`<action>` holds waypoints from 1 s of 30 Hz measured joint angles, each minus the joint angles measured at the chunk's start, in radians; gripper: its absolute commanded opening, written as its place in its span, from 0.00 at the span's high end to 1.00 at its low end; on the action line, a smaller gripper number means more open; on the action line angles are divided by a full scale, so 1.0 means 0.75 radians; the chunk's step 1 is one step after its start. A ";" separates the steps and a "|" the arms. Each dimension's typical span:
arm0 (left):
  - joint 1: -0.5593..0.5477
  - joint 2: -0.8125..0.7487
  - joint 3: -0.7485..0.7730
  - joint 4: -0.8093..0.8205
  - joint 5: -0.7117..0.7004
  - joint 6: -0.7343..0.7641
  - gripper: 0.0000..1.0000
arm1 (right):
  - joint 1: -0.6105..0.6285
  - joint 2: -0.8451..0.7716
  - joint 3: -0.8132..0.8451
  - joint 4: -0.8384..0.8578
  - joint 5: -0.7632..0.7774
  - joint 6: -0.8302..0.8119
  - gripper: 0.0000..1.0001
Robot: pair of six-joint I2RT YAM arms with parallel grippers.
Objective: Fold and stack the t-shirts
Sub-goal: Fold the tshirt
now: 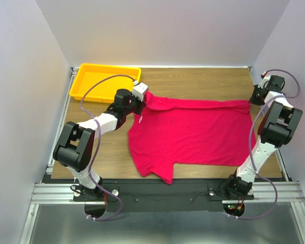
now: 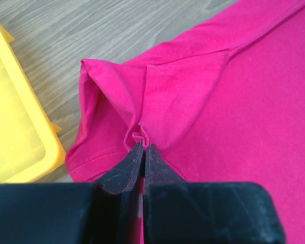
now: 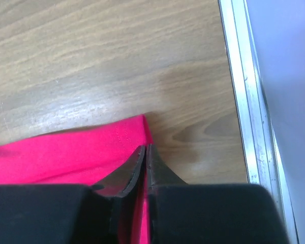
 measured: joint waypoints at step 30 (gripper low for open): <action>-0.034 0.000 0.073 -0.129 -0.103 -0.015 0.51 | 0.015 -0.448 -0.452 0.021 -0.417 -0.011 0.39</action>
